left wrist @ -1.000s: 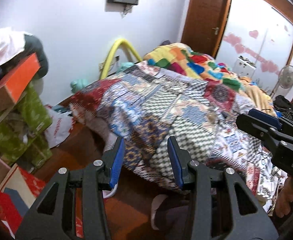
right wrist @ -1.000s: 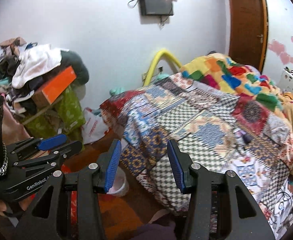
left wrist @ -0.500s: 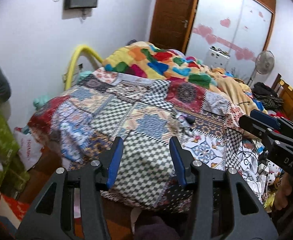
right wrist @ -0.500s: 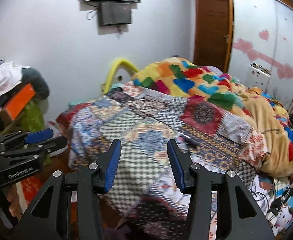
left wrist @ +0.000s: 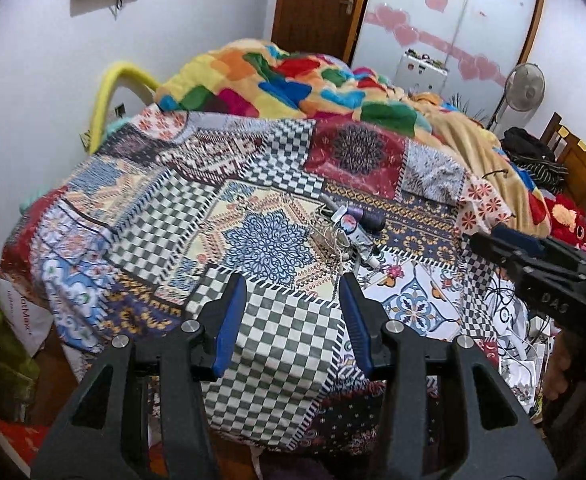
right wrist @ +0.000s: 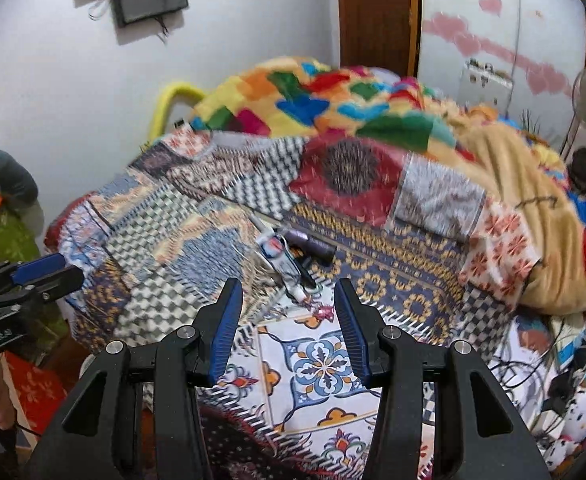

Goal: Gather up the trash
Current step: 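Grasp the blue-and-white toothpaste tube with the right tool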

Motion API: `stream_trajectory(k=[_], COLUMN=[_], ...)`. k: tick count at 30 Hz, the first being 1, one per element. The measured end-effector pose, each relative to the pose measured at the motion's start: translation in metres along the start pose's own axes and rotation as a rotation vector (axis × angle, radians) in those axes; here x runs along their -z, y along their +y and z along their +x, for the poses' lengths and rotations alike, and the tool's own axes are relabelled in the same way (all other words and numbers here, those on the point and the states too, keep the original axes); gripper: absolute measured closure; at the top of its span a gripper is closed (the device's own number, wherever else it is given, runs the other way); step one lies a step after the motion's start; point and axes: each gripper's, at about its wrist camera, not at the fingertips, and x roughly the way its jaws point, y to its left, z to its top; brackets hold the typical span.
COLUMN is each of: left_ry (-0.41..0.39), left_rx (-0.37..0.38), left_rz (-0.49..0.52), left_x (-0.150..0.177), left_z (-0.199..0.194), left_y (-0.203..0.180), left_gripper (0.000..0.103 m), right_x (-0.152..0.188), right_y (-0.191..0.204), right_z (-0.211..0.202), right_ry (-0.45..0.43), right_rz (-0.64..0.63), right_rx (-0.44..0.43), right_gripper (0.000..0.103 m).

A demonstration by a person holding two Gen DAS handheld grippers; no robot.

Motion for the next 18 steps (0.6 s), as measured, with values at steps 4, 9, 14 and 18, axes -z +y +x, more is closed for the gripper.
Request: stream_trajectory(k=[4, 9, 14, 18], left_ry=[0.033, 0.071, 0.112, 0.136], left_rx=[-0.013, -0.006, -0.004, -0.001], left_rz=[0.007, 0.01, -0.001, -0.013], left_x=[-0.002, 0.0, 0.005, 0.01], left_z=[0.037, 0.075, 0.107, 0.124], left_y=[0.002, 0.008, 0.016, 0.024], left_gripper=[0.056, 0.056, 0.056, 0.056], right_x=[0.003, 0.005, -0.002, -0.005], right_y=[-0.008, -0.012, -0.021, -0.023], right_z=[0.042, 0.09, 0.13, 0.151], right_ry=[0.064, 0.133, 0.169, 0.192], right_rz=[0.008, -0.009, 0.001, -0.004], right_rx=[-0.019, -0.037, -0.059, -0.099], right_gripper=[0.059, 0.059, 0.059, 0.059])
